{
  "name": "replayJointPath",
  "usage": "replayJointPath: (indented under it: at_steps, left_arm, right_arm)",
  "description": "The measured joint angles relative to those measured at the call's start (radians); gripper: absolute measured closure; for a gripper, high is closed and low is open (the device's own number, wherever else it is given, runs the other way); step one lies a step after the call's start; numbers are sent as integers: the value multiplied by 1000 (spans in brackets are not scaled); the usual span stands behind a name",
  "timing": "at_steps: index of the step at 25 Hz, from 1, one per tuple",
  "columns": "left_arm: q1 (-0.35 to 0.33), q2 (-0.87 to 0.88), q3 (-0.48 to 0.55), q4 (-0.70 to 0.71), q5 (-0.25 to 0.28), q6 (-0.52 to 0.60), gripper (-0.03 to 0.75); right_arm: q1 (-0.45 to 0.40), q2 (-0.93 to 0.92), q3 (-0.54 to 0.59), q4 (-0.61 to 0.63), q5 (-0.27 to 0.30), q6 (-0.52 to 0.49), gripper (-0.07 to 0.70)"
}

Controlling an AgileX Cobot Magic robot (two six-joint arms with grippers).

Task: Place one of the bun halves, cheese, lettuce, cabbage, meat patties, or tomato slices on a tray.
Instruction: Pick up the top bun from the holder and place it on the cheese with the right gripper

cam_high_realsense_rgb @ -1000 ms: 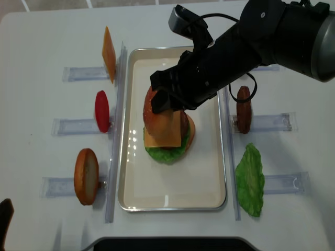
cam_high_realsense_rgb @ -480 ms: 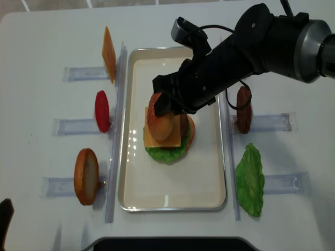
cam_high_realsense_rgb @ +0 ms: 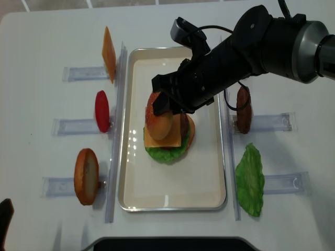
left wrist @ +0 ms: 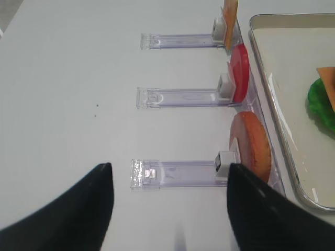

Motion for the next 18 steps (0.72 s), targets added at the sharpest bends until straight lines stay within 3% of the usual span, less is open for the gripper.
replayJointPath:
  at_steps: [8, 14, 18]
  left_arm:
    - [0, 0, 0, 0, 0, 0, 199]
    - [0, 0, 0, 0, 0, 0, 199]
    - [0, 0, 0, 0, 0, 0, 199]
  right_arm:
    - [0, 0, 0, -2, -14, 5, 415]
    - [0, 0, 0, -49, -16, 28, 205]
    - [0, 0, 0, -117, -2, 59, 155]
